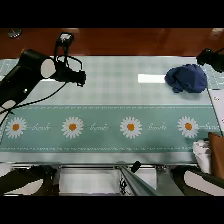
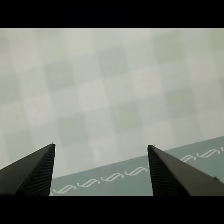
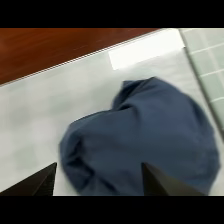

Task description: Fold the shirts.

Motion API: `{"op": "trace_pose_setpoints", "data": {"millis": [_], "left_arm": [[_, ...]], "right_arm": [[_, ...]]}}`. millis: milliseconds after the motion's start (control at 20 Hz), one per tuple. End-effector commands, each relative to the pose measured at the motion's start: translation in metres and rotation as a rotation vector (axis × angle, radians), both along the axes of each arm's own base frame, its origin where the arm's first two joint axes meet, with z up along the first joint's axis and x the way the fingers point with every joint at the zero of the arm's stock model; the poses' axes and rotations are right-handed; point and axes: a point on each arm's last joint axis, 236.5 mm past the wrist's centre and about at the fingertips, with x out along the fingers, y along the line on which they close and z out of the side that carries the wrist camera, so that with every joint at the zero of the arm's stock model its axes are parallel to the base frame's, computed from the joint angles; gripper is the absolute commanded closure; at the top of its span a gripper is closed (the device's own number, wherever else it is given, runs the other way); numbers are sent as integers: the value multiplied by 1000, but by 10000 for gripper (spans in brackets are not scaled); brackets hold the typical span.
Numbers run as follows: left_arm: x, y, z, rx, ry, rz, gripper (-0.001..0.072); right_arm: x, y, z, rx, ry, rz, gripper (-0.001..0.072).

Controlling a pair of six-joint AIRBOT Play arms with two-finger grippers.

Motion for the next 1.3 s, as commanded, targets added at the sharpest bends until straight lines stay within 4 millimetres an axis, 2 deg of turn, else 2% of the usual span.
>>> {"op": "trace_pose_setpoints", "data": {"millis": [0,100,250,450,650,700,750,800,850,950,1000,1050,1150,1250], "left_arm": [[8,2,3,-1,-31,-8,0],[8,2,3,-1,-31,-8,0],[9,2,3,-2,-32,-8,0],[9,2,1,-1,-30,-8,1],[9,2,1,-1,-29,-8,1],[9,2,1,-1,-29,-8,1],[9,2,1,-1,-29,-8,1],[9,2,1,-1,-29,-8,1],[9,2,2,-1,-30,-8,1],[9,2,6,-4,-36,-7,1],[9,2,11,-5,-40,-6,1],[9,2,20,-6,-41,-4,2],[11,2,50,-13,-60,4,1],[9,4,99,-32,-102,13,1]], "right_arm": [[7,-65,-41,27,99,-123,103],[4,-76,-80,27,250,-73,102],[8,-63,-122,64,373,22,101],[14,-39,-159,184,413,62,99],[13,-25,-195,195,480,91,105],[19,-20,-200,188,472,96,138],[26,-16,-201,177,455,104,276],[31,-10,-198,167,438,114,577],[37,-5,-190,160,415,122,690],[47,2,-151,124,339,143,691],[52,10,-118,129,278,154,692],[57,24,-79,156,190,175,693],[59,68,26,210,-62,298,692],[36,107,142,203,-332,403,692]]}}
